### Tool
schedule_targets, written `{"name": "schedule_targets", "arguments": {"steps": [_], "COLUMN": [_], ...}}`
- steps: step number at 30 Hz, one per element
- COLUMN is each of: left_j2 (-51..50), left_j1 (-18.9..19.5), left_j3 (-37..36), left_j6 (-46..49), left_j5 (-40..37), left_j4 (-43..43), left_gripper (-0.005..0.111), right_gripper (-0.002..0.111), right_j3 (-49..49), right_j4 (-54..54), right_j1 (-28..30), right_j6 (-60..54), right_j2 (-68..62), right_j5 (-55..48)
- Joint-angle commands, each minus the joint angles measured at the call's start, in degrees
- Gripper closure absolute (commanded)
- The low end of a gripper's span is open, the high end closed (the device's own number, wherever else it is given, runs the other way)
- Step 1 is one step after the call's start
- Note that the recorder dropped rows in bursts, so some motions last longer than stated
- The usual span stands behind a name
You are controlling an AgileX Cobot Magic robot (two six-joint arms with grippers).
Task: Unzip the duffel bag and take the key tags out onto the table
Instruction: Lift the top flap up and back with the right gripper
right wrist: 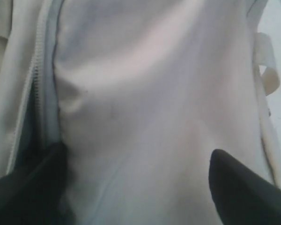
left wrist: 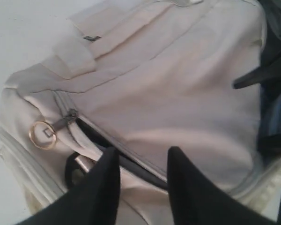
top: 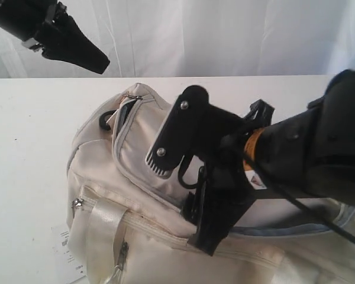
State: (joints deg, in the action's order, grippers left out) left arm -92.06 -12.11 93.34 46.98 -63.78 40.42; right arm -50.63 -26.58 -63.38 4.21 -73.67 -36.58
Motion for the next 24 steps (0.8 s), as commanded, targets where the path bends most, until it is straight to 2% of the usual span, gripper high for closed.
{"name": "schedule_targets", "arguments": {"steps": [1, 6, 10, 12, 15, 18, 19, 24], "left_j2": [3.06, 6.57, 10.02, 11.89, 15.15, 17.89, 18.75, 21.28], "left_j1": [0.04, 0.04, 0.04, 0.04, 0.04, 0.04, 0.04, 0.04], "left_j3": [0.4, -4.6, -12.42, -16.55, -23.19, -29.64, -31.8, -40.26], "left_j6": [-1.25, -1.77, -1.77, -1.54, -0.65, -0.51, -0.36, 1.3], "left_j5": [-6.18, -6.18, -6.18, -6.18, -3.26, 0.11, 1.17, 5.74], "left_j4": [1.26, 2.72, 3.07, 3.17, 3.17, 3.28, 3.58, 6.63], "left_gripper": [0.082, 0.107, 0.107, 0.107, 0.107, 0.107, 0.107, 0.107], "right_gripper": [0.025, 0.025, 0.029, 0.043, 0.076, 0.103, 0.108, 0.108], "right_j3": [-0.01, -0.01, -0.01, -0.01, -0.01, -0.52, -0.8, -3.76], "right_j4": [3.46, 5.66, 3.38, -0.53, -7.25, -10.25, -10.4, -18.06], "right_j1": [-0.03, -0.03, -0.03, -0.03, -0.03, -0.03, -0.03, 0.08], "right_j6": [0.18, 0.18, 0.73, 3.71, 9.84, 11.67, 11.53, 12.01], "right_j2": [-4.75, -7.76, -9.39, -10.35, -10.51, -9.48, -9.13, -7.01], "right_j5": [-0.34, -1.73, -1.73, -2.33, -4.87, -7.82, -8.82, -12.39]}}
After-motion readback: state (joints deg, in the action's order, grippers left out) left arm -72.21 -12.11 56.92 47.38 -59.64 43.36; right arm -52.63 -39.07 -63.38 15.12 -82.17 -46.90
